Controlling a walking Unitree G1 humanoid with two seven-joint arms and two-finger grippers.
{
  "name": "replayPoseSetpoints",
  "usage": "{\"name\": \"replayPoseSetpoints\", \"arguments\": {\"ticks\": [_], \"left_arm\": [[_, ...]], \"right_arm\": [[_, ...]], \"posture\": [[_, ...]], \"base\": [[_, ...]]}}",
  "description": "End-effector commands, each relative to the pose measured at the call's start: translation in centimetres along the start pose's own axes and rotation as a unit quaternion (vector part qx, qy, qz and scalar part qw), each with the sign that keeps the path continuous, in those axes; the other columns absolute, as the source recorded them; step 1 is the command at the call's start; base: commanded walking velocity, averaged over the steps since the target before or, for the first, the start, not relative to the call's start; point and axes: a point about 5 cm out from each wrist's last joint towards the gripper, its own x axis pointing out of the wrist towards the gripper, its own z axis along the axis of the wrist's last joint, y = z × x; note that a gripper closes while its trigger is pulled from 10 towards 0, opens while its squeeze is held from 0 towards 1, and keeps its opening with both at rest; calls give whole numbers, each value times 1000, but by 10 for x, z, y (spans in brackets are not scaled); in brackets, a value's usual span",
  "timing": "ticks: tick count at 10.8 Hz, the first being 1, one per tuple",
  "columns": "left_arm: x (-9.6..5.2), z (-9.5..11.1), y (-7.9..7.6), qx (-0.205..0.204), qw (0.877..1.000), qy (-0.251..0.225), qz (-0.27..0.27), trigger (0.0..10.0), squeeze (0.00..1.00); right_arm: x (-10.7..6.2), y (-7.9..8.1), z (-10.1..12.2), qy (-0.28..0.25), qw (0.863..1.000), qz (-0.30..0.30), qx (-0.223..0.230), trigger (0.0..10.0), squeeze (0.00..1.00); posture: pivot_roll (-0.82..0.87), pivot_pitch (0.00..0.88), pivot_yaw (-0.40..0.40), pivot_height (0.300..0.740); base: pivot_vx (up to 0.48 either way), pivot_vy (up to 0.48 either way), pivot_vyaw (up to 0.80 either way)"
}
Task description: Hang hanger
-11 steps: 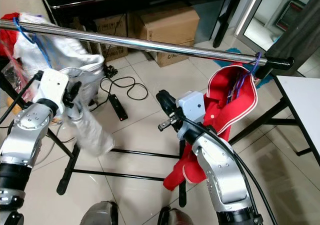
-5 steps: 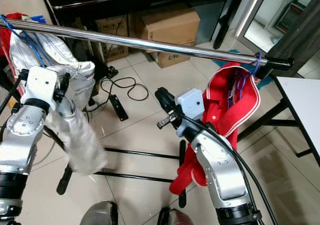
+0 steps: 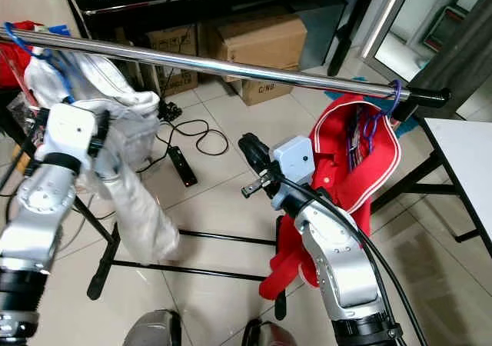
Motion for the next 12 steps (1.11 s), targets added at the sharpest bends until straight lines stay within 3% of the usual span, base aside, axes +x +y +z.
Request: {"name": "replayPoseSetpoints", "arguments": {"ticks": [1,3,4,6,7,12], "left_arm": [[-1,16,-4,12,999,-45,-5,10000,0],[-7,15,-6,-2,999,-43,3,10000,59],[-11,9,-9,-34,999,-19,8,10000,1000],[-14,3,-10,-60,998,7,22,10000,1000],[-16,4,-10,-56,998,1,30,10000,0],[-26,24,-24,-92,993,-64,33,10000,0]], "right_arm": [[-2,-3,-3,7,1000,-6,-6,10000,0],[-2,-4,-3,6,1000,-9,-6,10000,0],[-2,-3,-4,6,1000,-9,-5,10000,0],[-1,-3,-4,6,1000,-6,-5,10000,0],[-1,-4,-4,7,1000,-5,-5,10000,0],[-2,-5,-7,9,1000,-9,-8,10000,0]], "posture": [[212,57,-45,740],[213,57,-42,740],[217,58,-42,740],[224,59,-47,740],[224,59,-47,740],[219,52,-48,740]], "base": [[0,0,0],[0,0,0],[0,0,0],[0,0,0],[0,0,0],[0,0,0]]}}
